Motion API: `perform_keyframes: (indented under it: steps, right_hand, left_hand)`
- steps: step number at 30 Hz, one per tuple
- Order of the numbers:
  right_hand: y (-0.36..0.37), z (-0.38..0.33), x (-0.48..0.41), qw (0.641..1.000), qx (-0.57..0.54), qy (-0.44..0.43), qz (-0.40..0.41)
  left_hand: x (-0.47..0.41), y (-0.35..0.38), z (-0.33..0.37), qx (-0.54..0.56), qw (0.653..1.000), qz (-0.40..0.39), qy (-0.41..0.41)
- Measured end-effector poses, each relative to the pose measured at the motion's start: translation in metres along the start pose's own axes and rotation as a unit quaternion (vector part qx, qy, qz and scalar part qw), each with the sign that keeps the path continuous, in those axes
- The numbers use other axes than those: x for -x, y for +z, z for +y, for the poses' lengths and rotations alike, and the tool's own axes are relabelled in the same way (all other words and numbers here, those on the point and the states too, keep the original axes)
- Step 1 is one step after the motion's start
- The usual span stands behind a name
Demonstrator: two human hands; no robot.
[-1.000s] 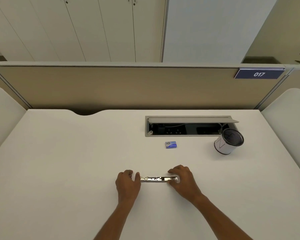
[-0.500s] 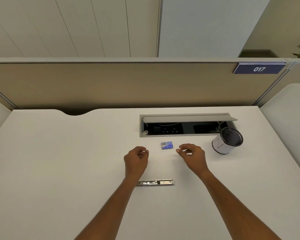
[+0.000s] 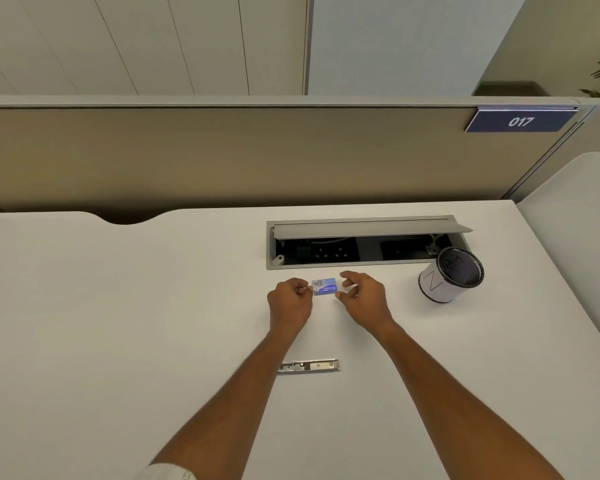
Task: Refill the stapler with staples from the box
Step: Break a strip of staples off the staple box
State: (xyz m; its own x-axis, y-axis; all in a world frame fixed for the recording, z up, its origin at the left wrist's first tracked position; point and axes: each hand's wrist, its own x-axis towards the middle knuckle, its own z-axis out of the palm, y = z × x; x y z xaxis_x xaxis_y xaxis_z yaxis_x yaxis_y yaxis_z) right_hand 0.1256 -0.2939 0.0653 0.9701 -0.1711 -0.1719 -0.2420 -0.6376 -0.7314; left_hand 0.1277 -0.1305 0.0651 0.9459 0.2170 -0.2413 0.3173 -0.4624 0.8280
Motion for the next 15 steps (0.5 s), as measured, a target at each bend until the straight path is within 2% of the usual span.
perform_keyframes:
  steps: [5,15]
  right_hand:
    - [0.009,-0.002,-0.004,0.998,0.053,-0.025,-0.038]
    - [0.015,0.011,0.021,0.998,0.042,-0.050,-0.009]
  left_hand:
    - [-0.003,0.011,0.004,0.005,1.000,-0.016,-0.019]
    - [0.012,0.014,-0.008,0.075,0.992,-0.019,-0.103]
